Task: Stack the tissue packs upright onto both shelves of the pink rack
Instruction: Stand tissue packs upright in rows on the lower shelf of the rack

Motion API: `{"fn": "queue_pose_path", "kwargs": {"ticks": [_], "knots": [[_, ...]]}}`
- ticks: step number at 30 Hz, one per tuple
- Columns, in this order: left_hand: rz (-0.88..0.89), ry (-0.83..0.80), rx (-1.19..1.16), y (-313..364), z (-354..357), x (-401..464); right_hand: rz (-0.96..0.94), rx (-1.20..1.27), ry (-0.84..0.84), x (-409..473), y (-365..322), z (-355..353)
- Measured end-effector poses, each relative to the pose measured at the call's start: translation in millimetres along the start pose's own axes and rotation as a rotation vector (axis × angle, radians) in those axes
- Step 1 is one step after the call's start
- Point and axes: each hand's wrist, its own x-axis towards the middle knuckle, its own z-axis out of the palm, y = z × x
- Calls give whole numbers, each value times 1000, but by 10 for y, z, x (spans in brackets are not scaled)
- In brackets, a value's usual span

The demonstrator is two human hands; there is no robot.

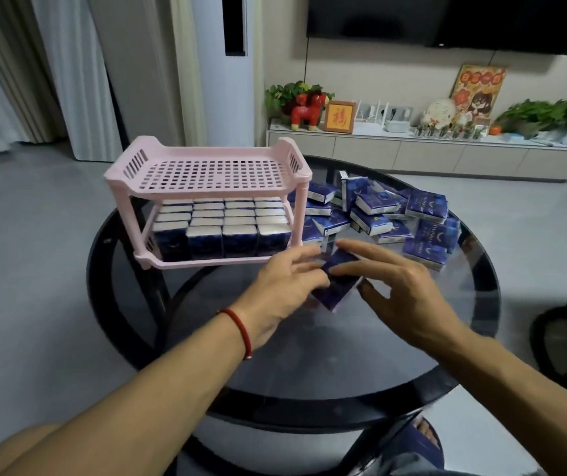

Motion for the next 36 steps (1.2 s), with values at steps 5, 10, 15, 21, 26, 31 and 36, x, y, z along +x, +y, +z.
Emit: {"fn": "queue_pose_path", "kwargs": {"ticks": [5,10,15,21,26,31,36], "knots": [[92,-91,229,54,-582,-170,-131,108,-62,301,-409,372],[202,184,595,70,-1342,-357,-122,89,-85,651,-733,743],[247,527,741,10,-1729,-519,-89,-180,-165,973,-839,1099],[410,578,899,-123,-1788,-408,-38,-317,-196,1177,-874,1387],[490,639,1025,-226,-1737,-213,5,-341,-172,1191,-853,1415],[519,656,1127,-303,-1717,-77,1,-337,-160,1174,-881,1443],[557,642,1213,-420,-1737,57,0,-356,-182,1172,-852,1458]]}}
